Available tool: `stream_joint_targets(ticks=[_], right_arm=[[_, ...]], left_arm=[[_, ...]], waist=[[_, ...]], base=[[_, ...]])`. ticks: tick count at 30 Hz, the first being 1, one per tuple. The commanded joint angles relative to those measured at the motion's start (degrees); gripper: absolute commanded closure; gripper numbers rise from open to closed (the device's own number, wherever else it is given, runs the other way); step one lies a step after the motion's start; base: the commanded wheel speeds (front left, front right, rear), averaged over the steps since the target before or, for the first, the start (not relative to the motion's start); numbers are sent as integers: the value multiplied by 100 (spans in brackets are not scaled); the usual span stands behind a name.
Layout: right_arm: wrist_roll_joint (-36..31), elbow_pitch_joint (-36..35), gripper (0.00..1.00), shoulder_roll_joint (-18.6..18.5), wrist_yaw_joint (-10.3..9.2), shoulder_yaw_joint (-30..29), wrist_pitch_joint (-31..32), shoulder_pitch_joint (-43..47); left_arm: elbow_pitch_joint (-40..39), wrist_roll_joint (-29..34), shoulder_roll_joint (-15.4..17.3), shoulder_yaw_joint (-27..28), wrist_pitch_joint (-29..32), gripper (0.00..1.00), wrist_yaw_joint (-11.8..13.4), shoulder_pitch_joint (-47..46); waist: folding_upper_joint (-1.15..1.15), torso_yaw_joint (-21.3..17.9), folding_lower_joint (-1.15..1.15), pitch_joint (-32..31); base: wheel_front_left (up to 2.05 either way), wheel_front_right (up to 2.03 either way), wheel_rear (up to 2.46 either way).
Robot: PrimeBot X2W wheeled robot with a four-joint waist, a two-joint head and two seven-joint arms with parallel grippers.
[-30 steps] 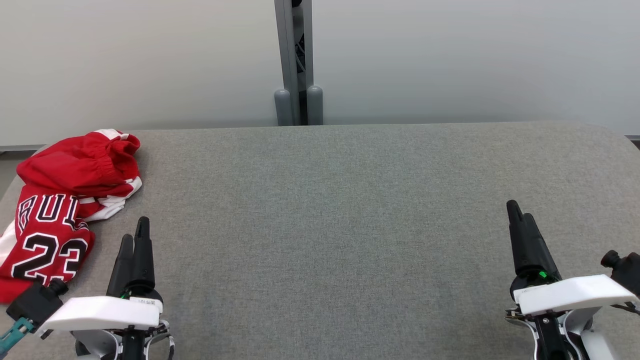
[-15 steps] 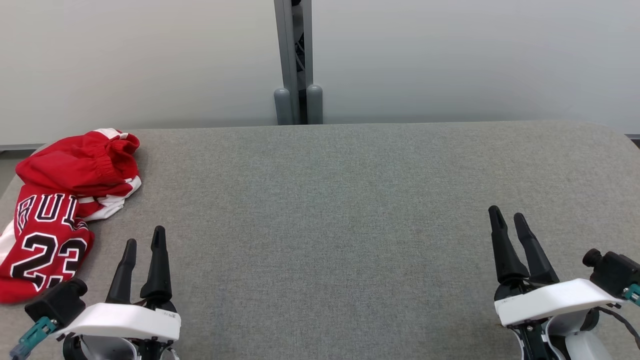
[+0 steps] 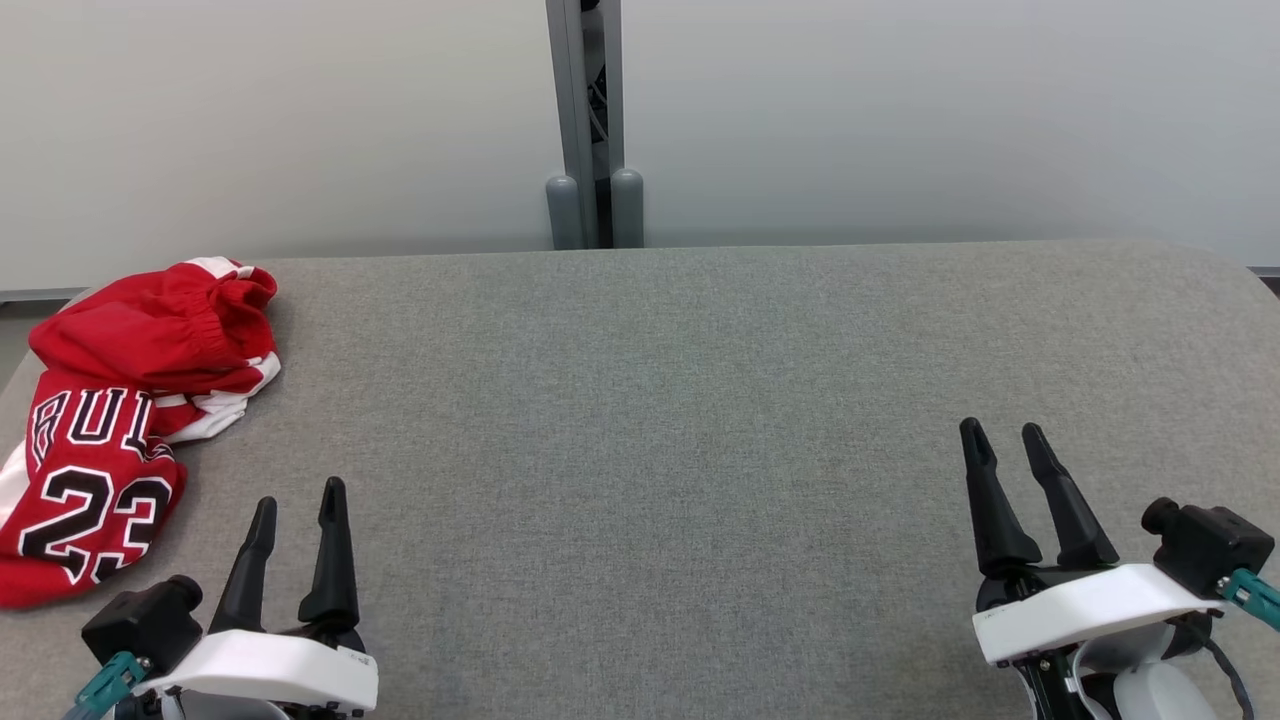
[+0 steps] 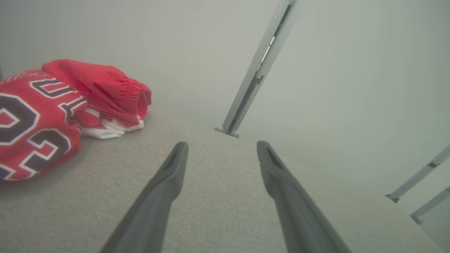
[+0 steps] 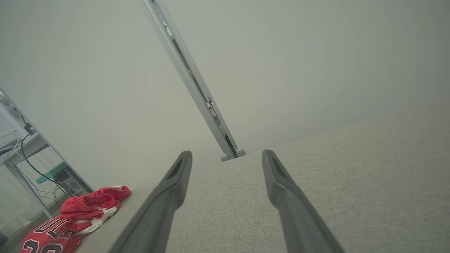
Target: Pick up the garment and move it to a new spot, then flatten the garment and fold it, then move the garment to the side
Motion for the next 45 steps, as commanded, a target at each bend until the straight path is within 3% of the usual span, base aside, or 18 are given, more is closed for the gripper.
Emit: stream_joint_targets(ticks=[1, 23, 45], right_arm=[[-128, -23, 0, -51, 11, -22, -69, -25], [-1268, 477, 0, -66, 12, 16, -317, -117], [-2116, 552, 0, -77, 13, 66, -507, -49]], left_arm=[[-71, 138, 42, -9, -49, 0, 14, -25], [-19, 966, 49, -183, -416, 0, 192, 247], [-79, 1782, 91, -359, -683, 0, 422, 494]], waist=[[0, -1, 0, 0], [0, -16, 0, -22], [0, -32, 0, -118]], base=[[0, 0, 0], [0, 0, 0], [0, 0, 0]])
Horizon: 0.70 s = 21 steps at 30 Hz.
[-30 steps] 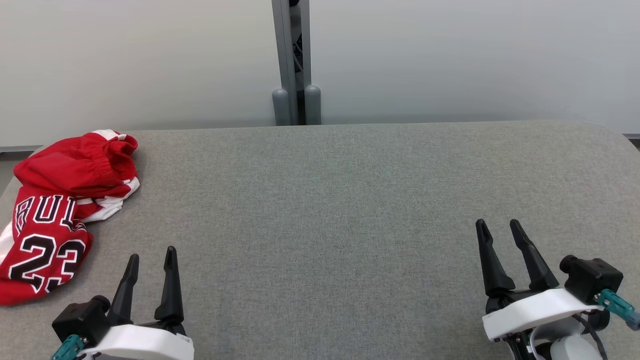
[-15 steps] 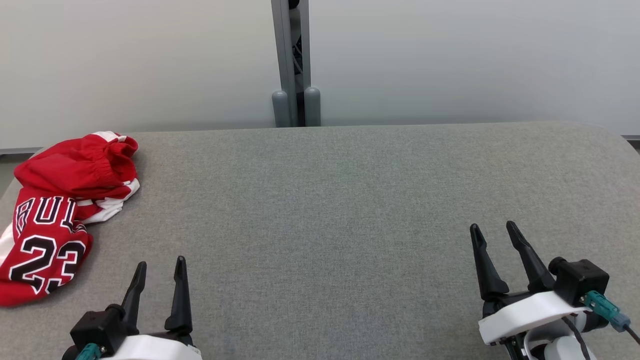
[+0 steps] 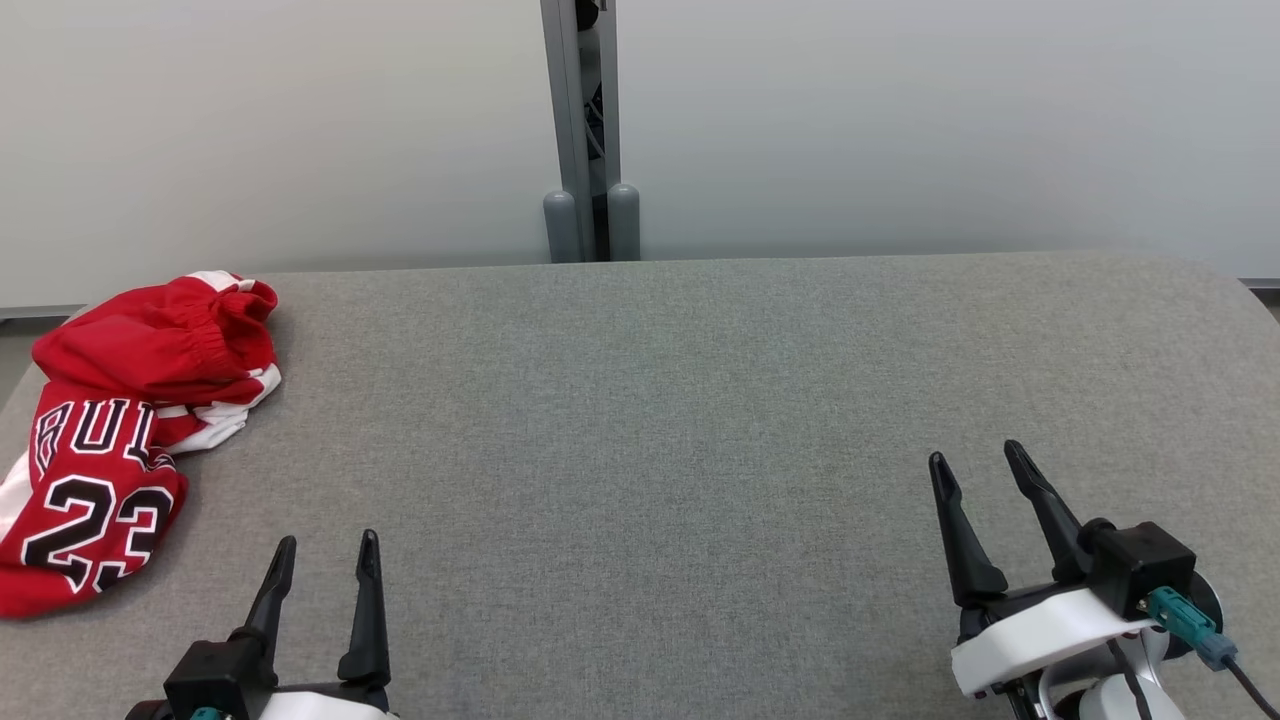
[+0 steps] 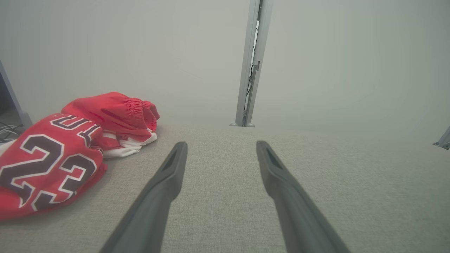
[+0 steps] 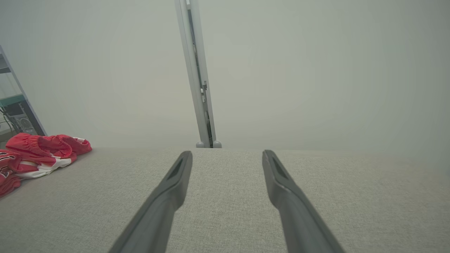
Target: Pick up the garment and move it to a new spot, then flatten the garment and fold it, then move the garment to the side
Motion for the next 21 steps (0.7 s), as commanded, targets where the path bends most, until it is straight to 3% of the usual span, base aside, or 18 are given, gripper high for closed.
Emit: stream_joint_targets(ticks=[1, 8, 21], right_arm=[[-108, -11, 0, -50, 12, 9, -61, 10], [-339, 25, 0, -54, 11, 25, -123, 11], [-121, 137, 0, -53, 11, 4, -111, -32]], left_arm=[[-39, 108, 47, -10, -38, 0, 31, 43], [-100, 294, 68, -28, -89, 0, 101, 115], [-181, 128, 78, -31, -42, 0, 162, 181]], waist=[[0, -2, 0, -8], [0, -13, 0, -29], [0, -20, 0, -19]], base=[[0, 0, 0], [0, 0, 0], [0, 0, 0]])
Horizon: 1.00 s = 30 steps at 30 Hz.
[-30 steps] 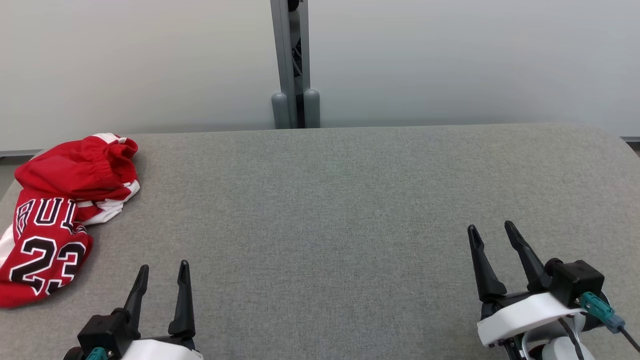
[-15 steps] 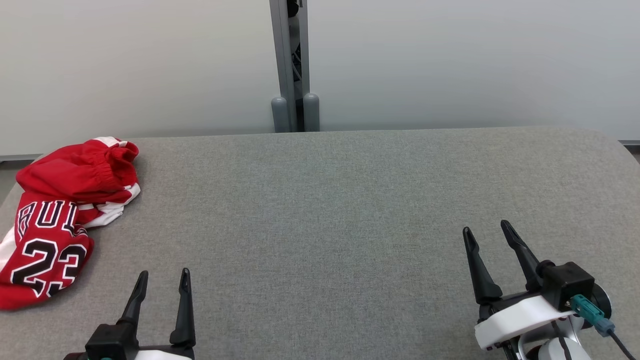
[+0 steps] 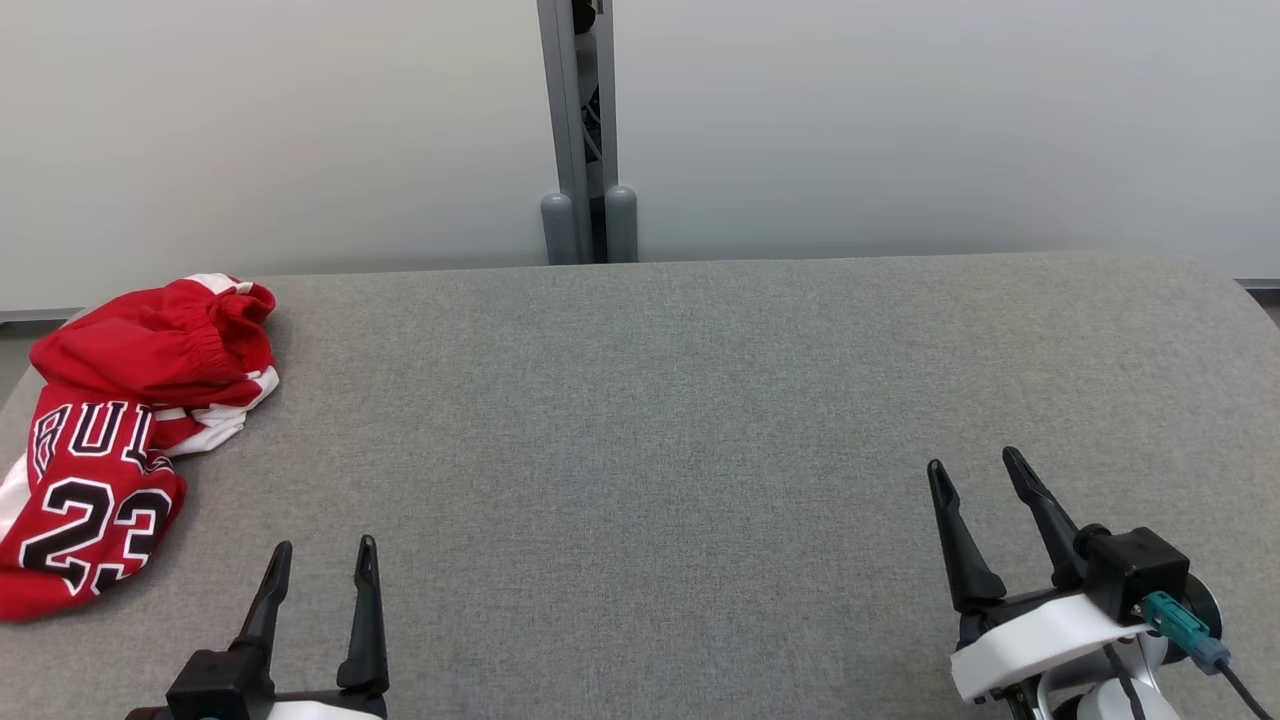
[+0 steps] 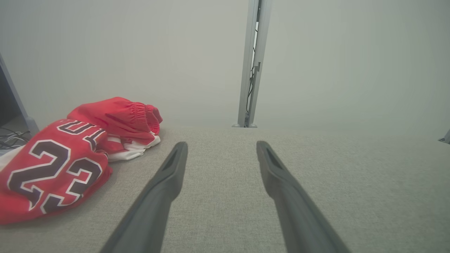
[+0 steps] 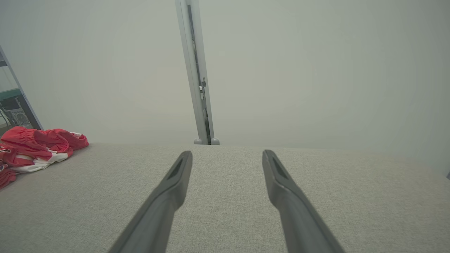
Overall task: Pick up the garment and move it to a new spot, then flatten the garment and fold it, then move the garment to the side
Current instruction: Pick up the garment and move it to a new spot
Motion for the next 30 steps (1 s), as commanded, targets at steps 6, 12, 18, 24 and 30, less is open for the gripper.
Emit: stream_joint_targets(ticks=[6, 12, 18, 24, 30], right_arm=[[-7, -3, 0, -48, 10, -8, -35, -28], [-18, -1, 0, -49, 10, -20, -35, -23], [-35, 2, 0, -48, 10, -44, -35, -13], [-40, 2, 0, -48, 10, -62, -34, -8], [-61, -3, 0, -44, 10, -99, -31, 61]], left_arm=[[-47, -52, 62, -21, -5, 0, 57, 73], [-68, -61, 84, -36, 8, 0, 72, 71], [-67, -98, 99, -53, 29, 0, 77, 61], [-56, -111, 129, -72, 41, 0, 94, 25], [-54, -90, 157, -117, 41, 0, 122, -27]], waist=[[0, 2, 0, 0], [0, 5, 0, -1], [0, 32, 0, -1], [0, 120, 0, -8], [0, 433, 0, -38]], base=[[0, 0, 0], [0, 0, 0], [0, 0, 0], [0, 0, 0], [0, 0, 0]])
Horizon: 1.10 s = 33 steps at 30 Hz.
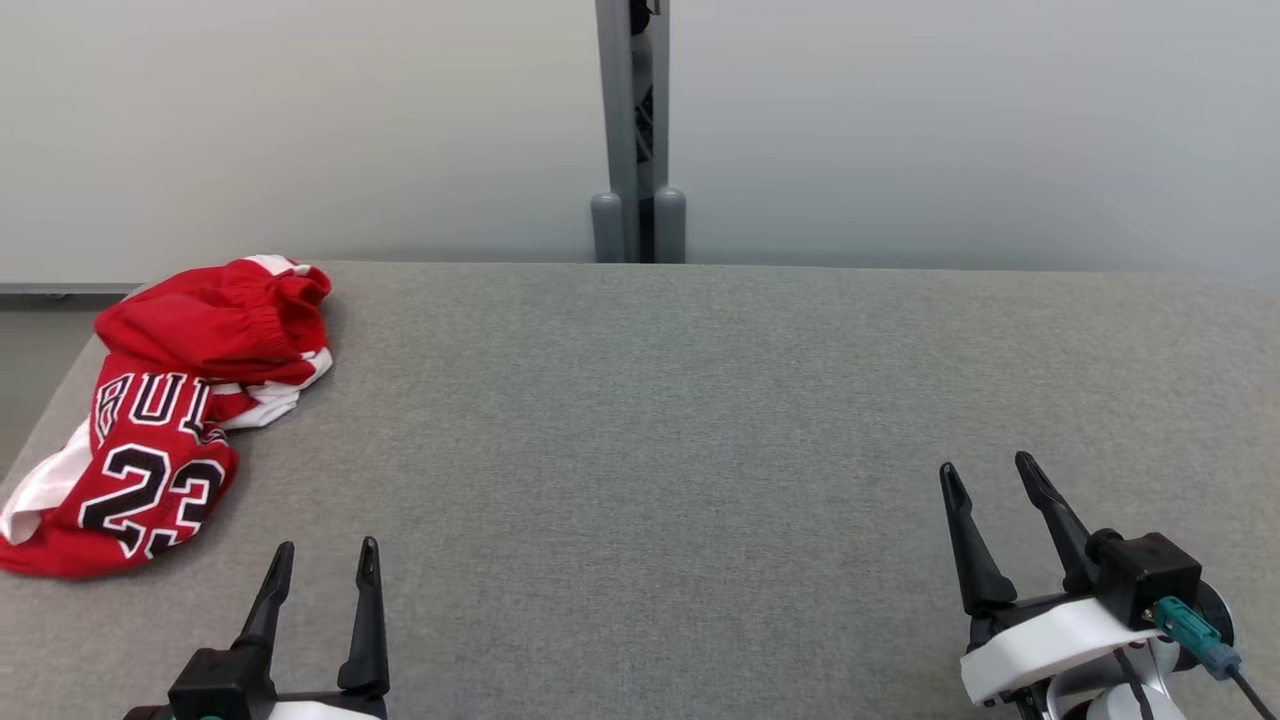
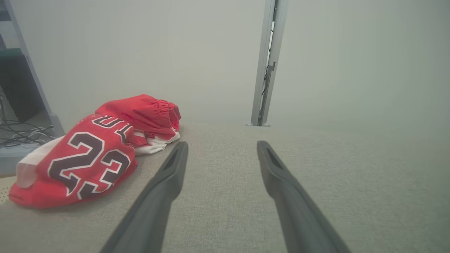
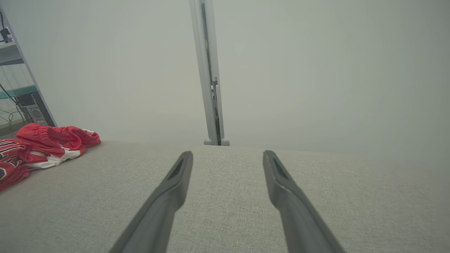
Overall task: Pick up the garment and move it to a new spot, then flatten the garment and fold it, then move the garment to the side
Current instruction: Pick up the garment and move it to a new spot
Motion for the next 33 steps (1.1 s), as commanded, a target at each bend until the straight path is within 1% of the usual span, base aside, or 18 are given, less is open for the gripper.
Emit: stream_joint_targets(ticks=[1, 16, 17, 18, 21, 25, 29, 33], right_arm=[[-44, -13, 0, -42, 10, -36, -27, 36], [152, 8, 0, -40, 10, 42, -26, 199], [188, 20, 0, -39, 10, 76, -26, 206], [212, 23, 0, -39, 10, 90, -26, 210], [256, 35, 0, -41, 10, 124, -26, 229], [269, 38, 0, -41, 10, 146, -26, 237], [264, 43, 0, -42, 7, 161, -26, 235], [214, 46, 0, -41, 6, 149, -26, 212]], left_arm=[[-9, 9, 35, -7, -12, 0, 20, -53], [-160, -26, 238, 62, 115, 0, 108, 196], [-198, -42, 266, 77, 154, 0, 122, 213], [-220, -45, 280, 84, 174, 0, 134, 224], [-282, -61, 321, 101, 231, 0, 145, 288], [-390, -89, 348, 119, 289, 0, 174, 323], [-459, -117, 363, 144, 325, 0, 206, 365], [-553, -174, 437, 190, 425, 0, 201, 292]], waist=[[0, 185, 0, -21], [0, 1839, 0, -263], [0, 1992, 0, -291], [0, 2058, 0, -303], [0, 2201, 0, -328], [0, 2268, 0, -339], [0, 2254, 0, -328], [0, 2158, 0, -282]], base=[[0, 0, 0], [0, 0, 0], [0, 0, 0], [0, 0, 0], [0, 0, 0], [0, 0, 0], [0, 0, 0], [0, 0, 0]])
